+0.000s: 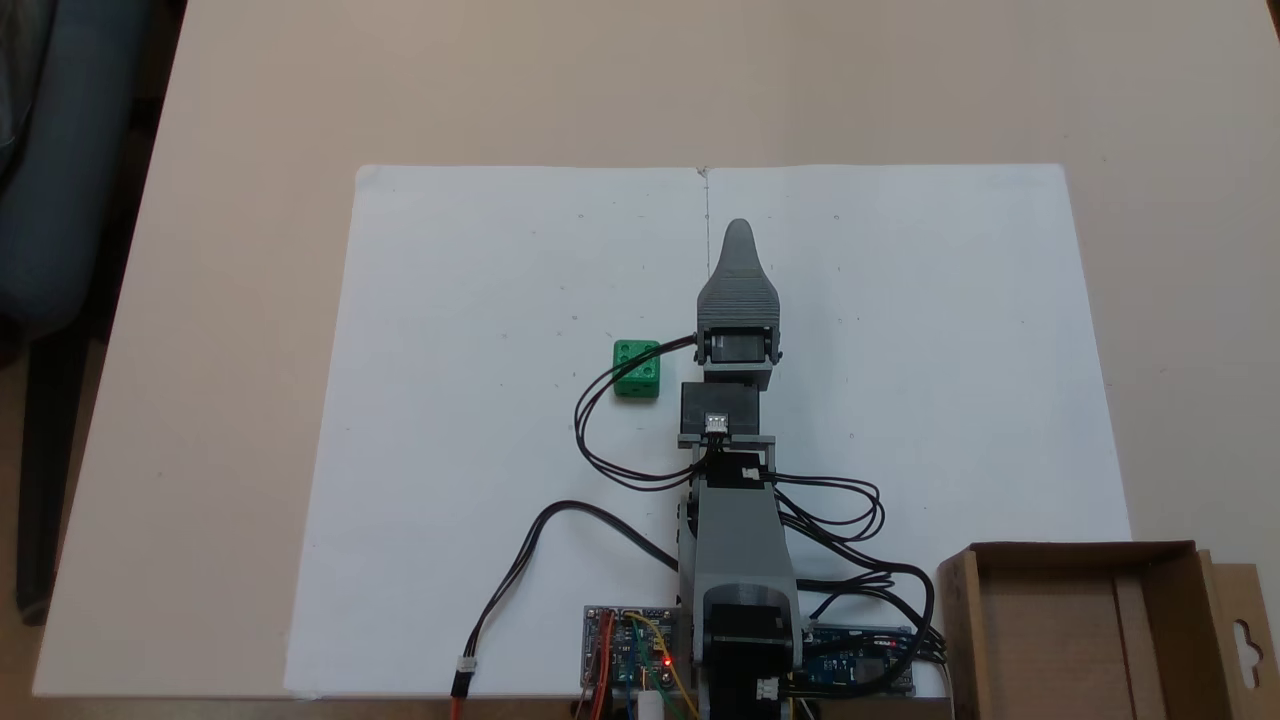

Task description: Grasp a green dice and put it in the bin.

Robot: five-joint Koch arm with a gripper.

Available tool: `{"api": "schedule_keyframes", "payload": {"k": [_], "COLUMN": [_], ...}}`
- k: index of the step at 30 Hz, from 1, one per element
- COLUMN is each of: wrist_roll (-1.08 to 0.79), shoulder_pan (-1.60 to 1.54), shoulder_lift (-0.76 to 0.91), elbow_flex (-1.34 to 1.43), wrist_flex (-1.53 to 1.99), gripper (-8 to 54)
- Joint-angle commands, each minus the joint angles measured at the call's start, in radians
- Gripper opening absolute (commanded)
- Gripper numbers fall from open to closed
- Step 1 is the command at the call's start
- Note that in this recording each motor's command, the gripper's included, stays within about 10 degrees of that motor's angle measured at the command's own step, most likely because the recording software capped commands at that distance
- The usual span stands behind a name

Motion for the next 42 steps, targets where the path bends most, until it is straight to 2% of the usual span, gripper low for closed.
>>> {"api": "schedule_keyframes", "payload": {"k": [1,9,14,24,42], "wrist_roll": [-0.063,-0.066,-0.067,-0.054,0.153], "shoulder_pan": [0.003,-0.003,-0.026,-0.060,-0.031], "shoulder_lift": [0.110,0.112,0.109,0.112,0.109], "elbow_flex": [0.066,0.063,-0.035,-0.347,-0.971], "wrist_flex": [-0.025,-0.072,-0.015,0.652,1.788], "gripper": [43.3,43.0,41.2,41.3,41.6]}}
